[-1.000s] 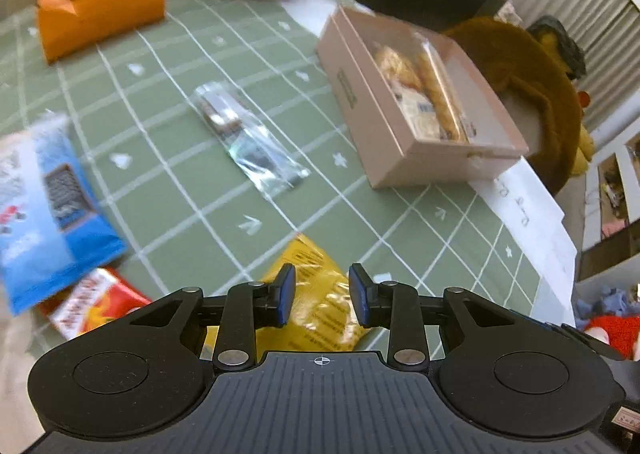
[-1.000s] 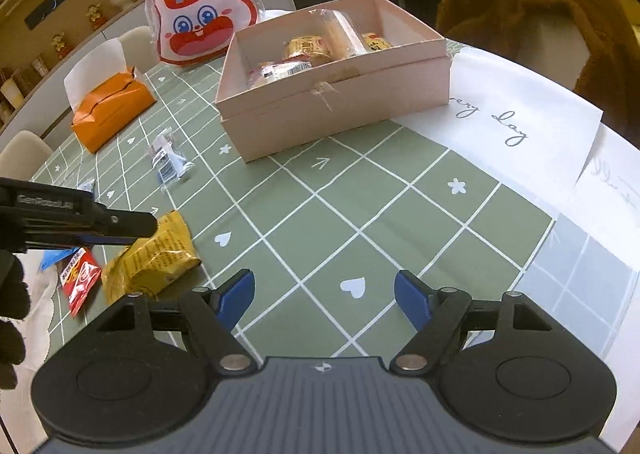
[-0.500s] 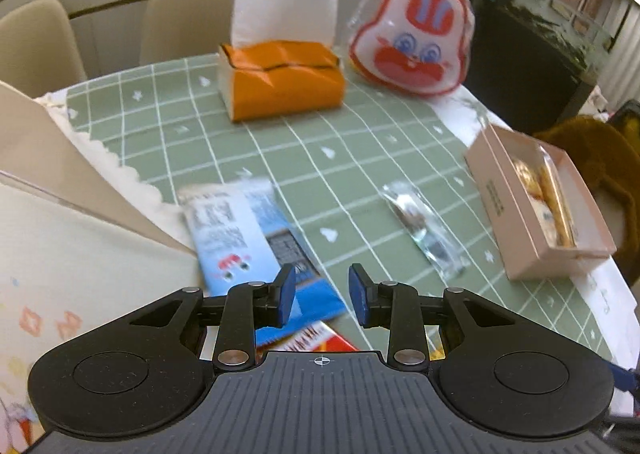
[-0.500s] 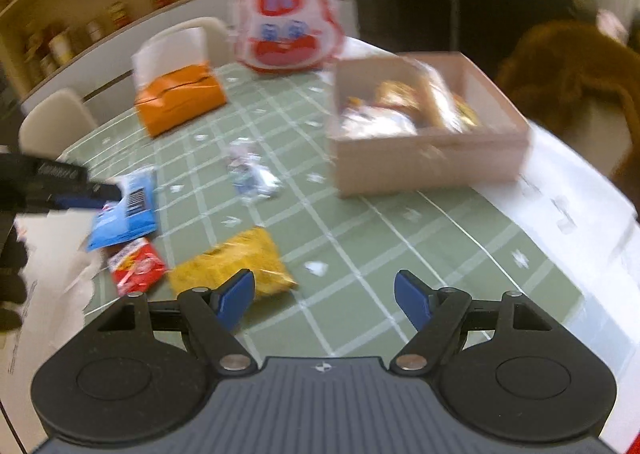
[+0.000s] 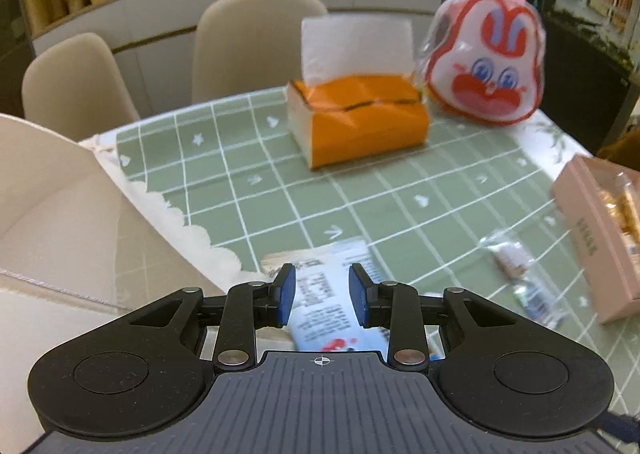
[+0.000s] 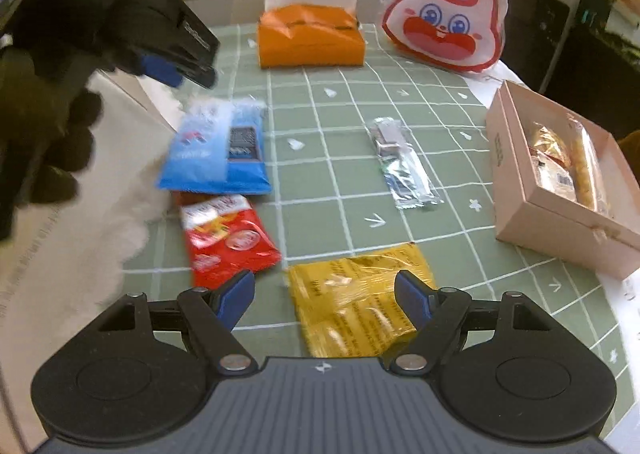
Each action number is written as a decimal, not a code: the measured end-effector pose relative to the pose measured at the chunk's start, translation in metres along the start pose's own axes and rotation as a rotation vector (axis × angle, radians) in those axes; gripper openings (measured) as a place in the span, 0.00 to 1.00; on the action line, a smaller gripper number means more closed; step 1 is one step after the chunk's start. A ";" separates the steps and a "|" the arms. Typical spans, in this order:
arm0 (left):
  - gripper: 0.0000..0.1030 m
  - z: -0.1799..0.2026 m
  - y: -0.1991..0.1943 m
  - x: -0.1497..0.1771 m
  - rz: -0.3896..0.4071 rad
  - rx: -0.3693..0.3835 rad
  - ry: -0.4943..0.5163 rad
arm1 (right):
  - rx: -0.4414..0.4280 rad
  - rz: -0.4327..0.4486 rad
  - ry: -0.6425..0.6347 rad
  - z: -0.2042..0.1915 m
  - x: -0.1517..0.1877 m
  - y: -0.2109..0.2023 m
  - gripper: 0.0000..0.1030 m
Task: Organize snacks
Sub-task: 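Move both tools back over the scattered snacks on the table, then grasp the red packet with the left tool while the right grasps the yellow packet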
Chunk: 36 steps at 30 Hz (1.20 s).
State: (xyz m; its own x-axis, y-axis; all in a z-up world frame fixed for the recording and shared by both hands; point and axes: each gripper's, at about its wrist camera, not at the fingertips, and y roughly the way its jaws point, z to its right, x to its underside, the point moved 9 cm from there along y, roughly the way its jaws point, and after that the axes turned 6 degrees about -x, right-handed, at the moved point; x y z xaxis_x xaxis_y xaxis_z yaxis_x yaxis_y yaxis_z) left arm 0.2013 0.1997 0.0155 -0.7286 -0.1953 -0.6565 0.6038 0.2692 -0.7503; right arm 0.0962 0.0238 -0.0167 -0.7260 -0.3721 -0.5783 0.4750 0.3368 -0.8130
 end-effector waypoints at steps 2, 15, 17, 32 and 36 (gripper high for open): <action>0.33 -0.001 0.009 0.003 -0.021 0.003 0.002 | 0.032 -0.012 0.016 0.012 0.004 0.005 0.75; 0.31 0.021 0.005 0.047 -0.122 0.193 -0.070 | 0.077 0.012 0.238 0.094 0.028 -0.018 0.75; 0.31 0.029 0.001 0.056 -0.146 0.234 -0.085 | 0.072 0.021 0.275 0.104 0.033 -0.024 0.75; 0.31 0.073 -0.039 0.104 -0.231 0.393 -0.079 | -0.001 -0.005 0.351 0.119 0.061 -0.032 0.76; 0.31 0.033 -0.047 0.079 -0.152 0.254 -0.179 | 0.002 0.007 0.340 0.116 0.059 -0.033 0.75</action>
State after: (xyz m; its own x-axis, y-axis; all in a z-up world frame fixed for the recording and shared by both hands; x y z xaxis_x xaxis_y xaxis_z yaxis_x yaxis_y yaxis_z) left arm 0.1260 0.1403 -0.0036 -0.7621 -0.3832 -0.5219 0.5701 -0.0150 -0.8214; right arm 0.0954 -0.1101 -0.0321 -0.8469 -0.0603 -0.5283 0.4810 0.3363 -0.8096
